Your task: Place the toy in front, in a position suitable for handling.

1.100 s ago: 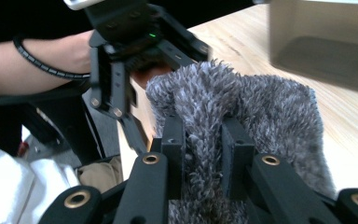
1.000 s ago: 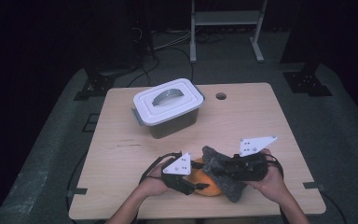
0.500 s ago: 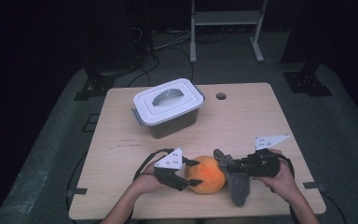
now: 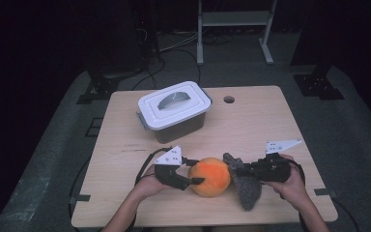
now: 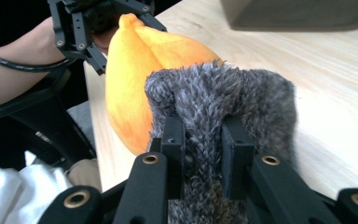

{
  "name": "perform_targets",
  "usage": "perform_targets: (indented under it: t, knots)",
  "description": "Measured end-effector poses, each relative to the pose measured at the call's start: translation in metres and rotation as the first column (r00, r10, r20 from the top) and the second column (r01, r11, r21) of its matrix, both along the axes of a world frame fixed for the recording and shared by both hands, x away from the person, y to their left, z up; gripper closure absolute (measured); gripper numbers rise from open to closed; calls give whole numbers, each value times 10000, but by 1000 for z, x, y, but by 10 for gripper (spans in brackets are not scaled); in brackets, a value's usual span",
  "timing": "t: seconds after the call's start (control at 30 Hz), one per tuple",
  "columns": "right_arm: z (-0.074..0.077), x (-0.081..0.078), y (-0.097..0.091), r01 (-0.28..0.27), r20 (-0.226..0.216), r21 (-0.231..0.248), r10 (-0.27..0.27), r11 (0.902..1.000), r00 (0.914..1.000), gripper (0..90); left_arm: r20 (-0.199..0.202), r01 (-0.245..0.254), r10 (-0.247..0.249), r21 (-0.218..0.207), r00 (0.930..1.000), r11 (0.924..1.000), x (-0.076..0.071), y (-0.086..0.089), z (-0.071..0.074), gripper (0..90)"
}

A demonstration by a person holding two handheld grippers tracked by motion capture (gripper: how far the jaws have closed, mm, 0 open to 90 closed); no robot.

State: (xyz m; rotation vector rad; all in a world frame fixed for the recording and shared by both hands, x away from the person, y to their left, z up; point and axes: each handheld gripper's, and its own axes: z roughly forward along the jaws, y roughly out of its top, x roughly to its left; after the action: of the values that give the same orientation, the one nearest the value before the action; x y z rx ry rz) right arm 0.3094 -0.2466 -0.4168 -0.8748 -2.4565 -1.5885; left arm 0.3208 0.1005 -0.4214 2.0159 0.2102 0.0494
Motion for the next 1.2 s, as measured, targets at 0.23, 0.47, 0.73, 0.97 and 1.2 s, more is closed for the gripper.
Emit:
perform_targets:
  t: [0.23, 0.47, 0.73, 0.97, 1.2]
  knots:
    - [11, -7, 19, -338, 645, 194, 325, 9992, 9974, 736, 162, -289, 288, 59, 9995, 9996, 1, -1, 1, 394]
    - [8, -5, 10, 393, 717, -305, -370, 9988, 9967, 737, -358, -751, 742, -227, 9966, 9969, 7, 4, 0, 388]
    - [5, -4, 18, 179, 817, -479, -140, 9987, 9966, 735, -175, -1152, 1149, -164, 9932, 9932, 7, 5, 4, 376]
    - [16, -7, 18, 282, 932, 231, -303, 9993, 9952, 735, -339, -968, 957, -314, 9948, 9948, 6, -1, 2, 401]
    - [12, -7, 26, 34, 1096, -322, 2, 9995, 9940, 737, -694, -439, 411, -396, 9967, 9983, 6, -1, 2, 206]
